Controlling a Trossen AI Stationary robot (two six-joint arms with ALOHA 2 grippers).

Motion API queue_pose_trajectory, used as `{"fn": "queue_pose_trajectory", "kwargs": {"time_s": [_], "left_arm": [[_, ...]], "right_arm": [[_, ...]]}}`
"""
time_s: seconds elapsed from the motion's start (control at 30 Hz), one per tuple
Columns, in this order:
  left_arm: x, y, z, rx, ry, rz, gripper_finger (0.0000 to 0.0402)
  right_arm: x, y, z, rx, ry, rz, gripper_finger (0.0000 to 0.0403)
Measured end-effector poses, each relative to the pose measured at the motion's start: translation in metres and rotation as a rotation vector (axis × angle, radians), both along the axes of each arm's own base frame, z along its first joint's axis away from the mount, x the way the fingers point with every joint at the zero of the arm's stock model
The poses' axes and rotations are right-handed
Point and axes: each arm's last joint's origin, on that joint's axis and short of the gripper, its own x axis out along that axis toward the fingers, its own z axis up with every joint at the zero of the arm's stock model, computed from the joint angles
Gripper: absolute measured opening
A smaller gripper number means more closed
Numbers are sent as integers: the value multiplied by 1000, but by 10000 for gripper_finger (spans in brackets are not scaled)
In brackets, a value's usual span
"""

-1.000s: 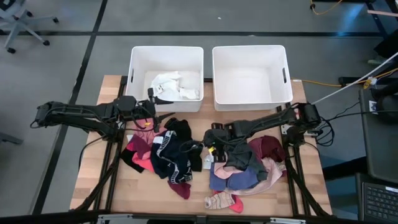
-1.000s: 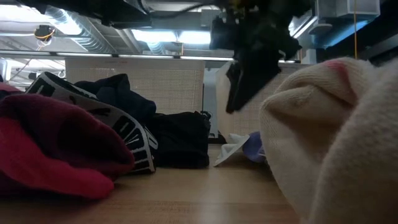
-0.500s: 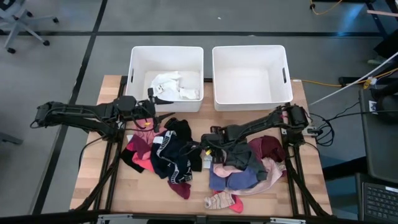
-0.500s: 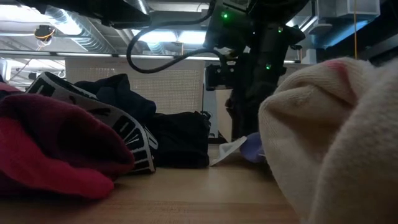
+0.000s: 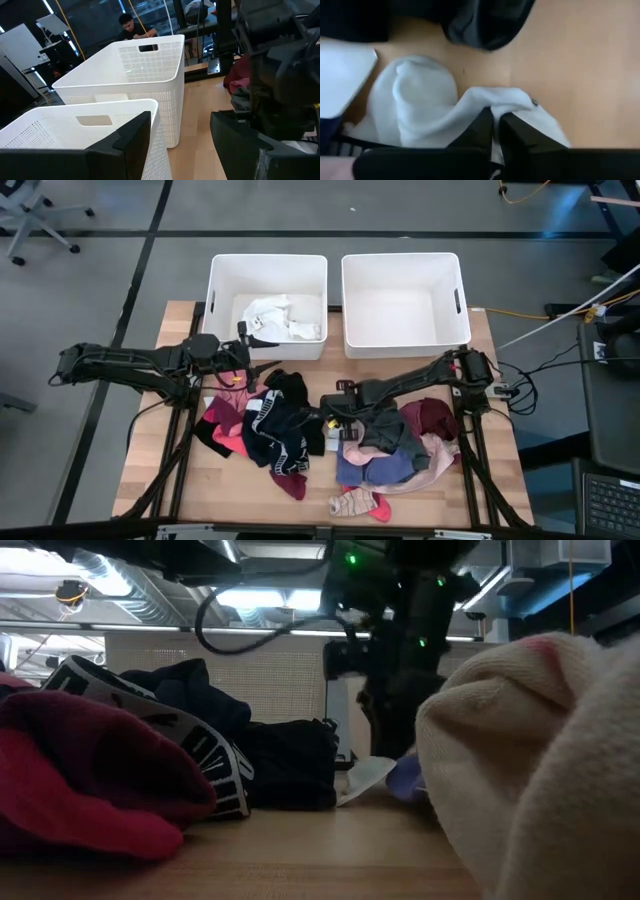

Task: Sort clothes
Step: Put the white sock into the left white laundry bin

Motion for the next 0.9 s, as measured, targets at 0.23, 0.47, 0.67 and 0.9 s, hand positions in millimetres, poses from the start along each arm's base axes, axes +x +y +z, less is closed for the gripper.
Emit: {"fn": "queue_pose_trajectory", "kwargs": {"time_s": [0.23, 0.47, 0.67, 0.9], "left_arm": [[0, 0, 0, 0, 1, 0, 194], [0, 0, -1, -1, 6, 0, 194], [0, 0, 0, -1, 3, -1, 194], [0, 0, 0, 0, 0, 0, 194]], "right_arm": [[8, 0, 30, -62, 1, 33, 6], [7, -2, 64, -116, -57, 20, 14], [-4, -5, 97, -185, -153, 5, 5], [-21, -11, 139, -265, -286, -44, 13]]}}
